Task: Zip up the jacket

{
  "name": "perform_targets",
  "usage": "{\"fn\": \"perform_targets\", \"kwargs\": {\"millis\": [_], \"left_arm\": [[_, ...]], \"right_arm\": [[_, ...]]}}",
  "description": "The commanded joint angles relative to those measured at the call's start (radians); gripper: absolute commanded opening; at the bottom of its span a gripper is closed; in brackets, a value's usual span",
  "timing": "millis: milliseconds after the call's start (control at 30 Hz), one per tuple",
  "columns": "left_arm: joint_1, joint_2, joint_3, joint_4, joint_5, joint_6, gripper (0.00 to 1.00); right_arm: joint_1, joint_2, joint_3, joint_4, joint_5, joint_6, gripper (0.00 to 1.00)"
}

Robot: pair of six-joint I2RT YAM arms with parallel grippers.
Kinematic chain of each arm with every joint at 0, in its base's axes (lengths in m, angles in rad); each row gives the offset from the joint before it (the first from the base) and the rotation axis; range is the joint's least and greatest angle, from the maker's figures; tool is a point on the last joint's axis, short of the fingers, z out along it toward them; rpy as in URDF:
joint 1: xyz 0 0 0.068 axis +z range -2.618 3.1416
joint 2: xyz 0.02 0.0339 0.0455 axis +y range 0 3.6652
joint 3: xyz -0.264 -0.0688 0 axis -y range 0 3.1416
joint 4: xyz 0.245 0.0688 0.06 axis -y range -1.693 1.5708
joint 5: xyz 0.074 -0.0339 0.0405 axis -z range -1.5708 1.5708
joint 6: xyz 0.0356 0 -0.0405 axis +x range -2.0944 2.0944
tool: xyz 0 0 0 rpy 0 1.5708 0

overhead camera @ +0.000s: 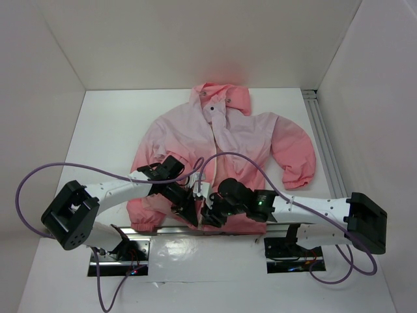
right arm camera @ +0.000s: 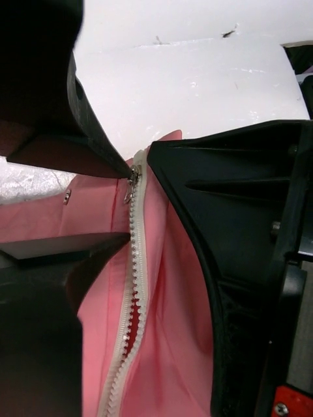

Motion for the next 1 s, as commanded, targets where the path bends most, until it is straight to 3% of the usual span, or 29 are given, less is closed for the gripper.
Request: {"fn": "perform_targets", "kwargs": {"millis": [0, 967], "left_arm": [[-0.009, -0.028, 0.031, -0.029, 0.055, 0.024, 0.00], [-0.009, -0.010, 0.031, -0.029, 0.055, 0.024, 0.00]], "right_arm": [[0.010, -0.020, 0.009, 0.051, 0.014, -0.004, 0.39], [0.028, -0.037, 0.009, 0.005, -0.033, -0.004, 0.27]]}}
